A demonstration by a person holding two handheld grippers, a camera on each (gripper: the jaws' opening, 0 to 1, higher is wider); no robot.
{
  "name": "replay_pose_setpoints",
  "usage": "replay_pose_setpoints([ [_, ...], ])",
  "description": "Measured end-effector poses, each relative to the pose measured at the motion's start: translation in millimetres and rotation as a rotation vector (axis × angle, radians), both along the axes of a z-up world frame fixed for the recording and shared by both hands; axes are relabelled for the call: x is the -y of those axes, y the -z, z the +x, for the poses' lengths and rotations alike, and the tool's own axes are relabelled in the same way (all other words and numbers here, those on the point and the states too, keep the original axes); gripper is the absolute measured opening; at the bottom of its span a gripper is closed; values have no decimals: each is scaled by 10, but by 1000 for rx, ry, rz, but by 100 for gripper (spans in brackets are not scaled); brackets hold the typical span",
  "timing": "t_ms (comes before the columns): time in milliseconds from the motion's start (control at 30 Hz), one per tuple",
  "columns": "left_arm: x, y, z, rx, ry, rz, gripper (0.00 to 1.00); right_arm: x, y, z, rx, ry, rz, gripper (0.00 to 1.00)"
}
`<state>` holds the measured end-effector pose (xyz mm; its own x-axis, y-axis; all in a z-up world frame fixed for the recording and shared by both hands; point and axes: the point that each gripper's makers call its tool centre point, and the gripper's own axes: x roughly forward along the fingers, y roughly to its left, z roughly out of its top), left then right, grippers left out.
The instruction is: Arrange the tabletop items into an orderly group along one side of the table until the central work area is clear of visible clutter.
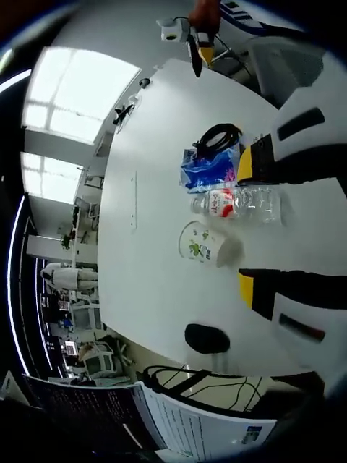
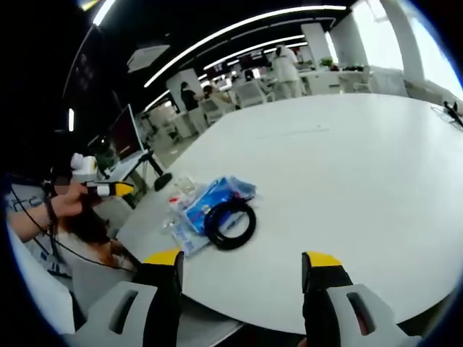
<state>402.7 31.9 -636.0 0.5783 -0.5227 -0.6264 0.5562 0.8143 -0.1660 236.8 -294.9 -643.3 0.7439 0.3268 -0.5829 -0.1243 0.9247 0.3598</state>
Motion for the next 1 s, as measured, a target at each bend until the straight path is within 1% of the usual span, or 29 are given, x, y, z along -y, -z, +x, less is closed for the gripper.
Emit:
replay_pose_setpoints([
  [67,17,39,47,-7,0,11,44,-7,1,-3,0,-1,1,67],
  [200,14,159,131,-53,-22,34,43,-14,4,-17,-1,1,1,67],
  [333,103,165,162,-70,-1,57,44,5,20,-35,-1,19,10,66],
  [467,148,217,259,-93,-4,56,45,-37,75,-95,-24,-1,-3,66],
  [533,176,225,285,-98,0,53,46,-43,75,-100,-24,1,-1,66],
  [667,198,271,408,-102,10,53,46,-46,82,-99,-25,12,7,66],
  [867,201,345,514,-109,10,55,46,-117,106,-94,-38,-8,4,66],
  [933,205,383,532,-117,13,57,45,-152,85,-62,-31,-19,2,66],
  [1000,211,422,548,-123,18,63,45,-164,94,-30,-36,-37,-15,66],
])
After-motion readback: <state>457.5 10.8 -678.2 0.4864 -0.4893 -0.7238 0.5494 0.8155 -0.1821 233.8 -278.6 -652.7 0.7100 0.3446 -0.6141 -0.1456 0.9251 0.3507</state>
